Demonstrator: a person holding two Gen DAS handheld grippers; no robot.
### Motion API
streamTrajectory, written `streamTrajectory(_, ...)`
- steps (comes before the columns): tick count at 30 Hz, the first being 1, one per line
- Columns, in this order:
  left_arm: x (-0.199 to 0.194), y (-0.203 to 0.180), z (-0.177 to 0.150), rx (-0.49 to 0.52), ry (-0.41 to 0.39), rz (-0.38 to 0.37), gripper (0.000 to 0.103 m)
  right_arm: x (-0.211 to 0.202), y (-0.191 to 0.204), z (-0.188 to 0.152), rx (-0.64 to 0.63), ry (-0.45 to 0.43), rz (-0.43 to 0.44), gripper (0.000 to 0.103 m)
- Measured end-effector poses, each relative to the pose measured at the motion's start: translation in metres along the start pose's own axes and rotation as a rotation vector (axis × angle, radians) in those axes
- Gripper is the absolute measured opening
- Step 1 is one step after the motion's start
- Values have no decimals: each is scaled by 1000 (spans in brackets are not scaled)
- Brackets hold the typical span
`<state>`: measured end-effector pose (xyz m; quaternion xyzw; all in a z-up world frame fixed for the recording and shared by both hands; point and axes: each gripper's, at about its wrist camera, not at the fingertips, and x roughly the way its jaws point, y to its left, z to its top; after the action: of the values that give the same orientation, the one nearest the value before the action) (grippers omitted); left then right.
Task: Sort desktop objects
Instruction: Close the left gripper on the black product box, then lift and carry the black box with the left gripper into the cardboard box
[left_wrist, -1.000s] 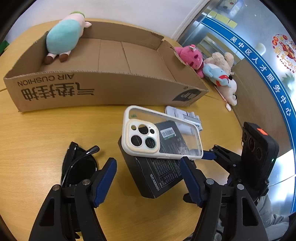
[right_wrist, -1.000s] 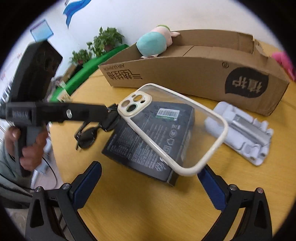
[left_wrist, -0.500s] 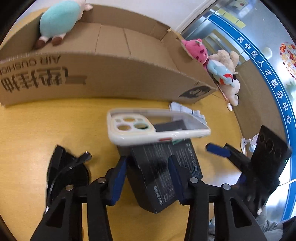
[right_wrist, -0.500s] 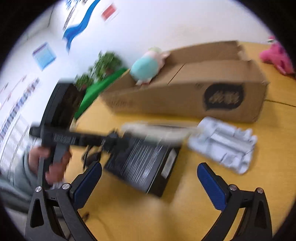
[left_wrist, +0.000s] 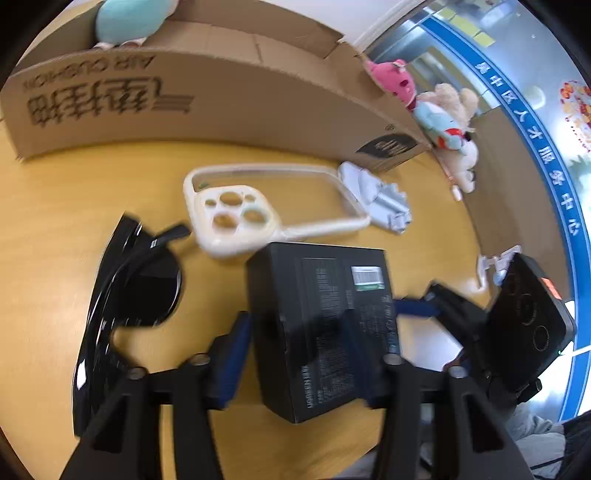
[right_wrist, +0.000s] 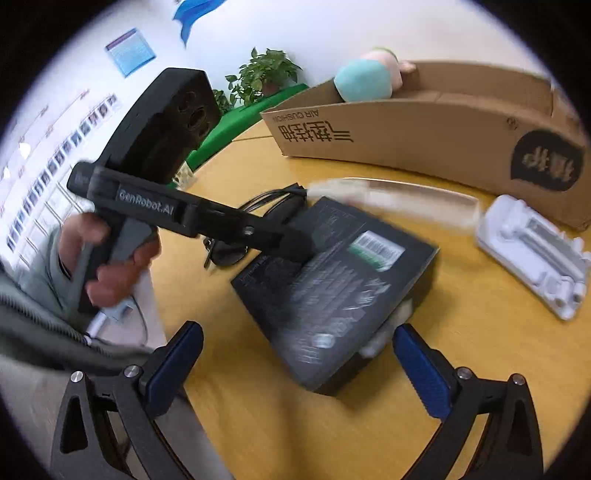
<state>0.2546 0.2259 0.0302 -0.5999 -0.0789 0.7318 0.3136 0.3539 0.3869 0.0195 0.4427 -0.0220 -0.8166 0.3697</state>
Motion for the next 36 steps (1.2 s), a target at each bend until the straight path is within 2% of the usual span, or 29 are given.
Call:
streamTrajectory(1, 3, 1, 0, -11, 2, 30, 78, 1, 1, -3, -23, 6, -58, 102)
streamTrajectory(2, 6, 3, 0, -16, -1, 20, 79, 7, -1, -4, -42, 26, -112, 102)
streamTrajectory(3, 10, 4, 1, -24, 6, -16, 78, 13, -3, -4, -46, 46, -137, 103)
streamTrajectory(4, 13, 4, 2, -25, 11, -57, 67, 19, -4, -4, -52, 63, -146, 102)
streamTrajectory(5, 14, 1, 2, -18, 16, -90, 62, 21, 1, -1, -84, 55, -166, 99)
streamTrajectory(7, 12, -5, 0, 14, -11, -55, 62, 25, 8, 3, -104, 64, -189, 97)
streamTrajectory(9, 7, -10, -2, 37, -28, -18, 61, 20, 15, 7, -115, 34, -212, 95)
streamTrajectory(11, -6, -17, -2, 53, -51, -6, 55, 2, 25, 14, -115, -33, -214, 93)
streamTrajectory(13, -23, -30, 1, 84, -82, -22, 51, -22, 29, 32, -139, -122, -251, 95)
streamTrajectory(14, -37, -37, 6, 98, -121, -11, 48, -34, 41, 45, -215, -145, -296, 94)
streamTrajectory(16, -60, -49, 18, 138, -188, 8, 48, -41, 56, 68, -319, -182, -386, 94)
streamTrajectory(21, -93, -52, 39, 147, -271, 3, 48, -63, 53, 102, -328, -249, -368, 93)
streamTrajectory(27, -122, -56, 65, 175, -349, 4, 48, -73, 60, 129, -369, -335, -407, 93)
streamTrajectory(30, -135, -63, 91, 205, -398, 25, 48, -76, 62, 146, -377, -383, -422, 93)
streamTrajectory(36, -159, -63, 152, 247, -466, 62, 48, -75, 44, 205, -394, -454, -452, 93)
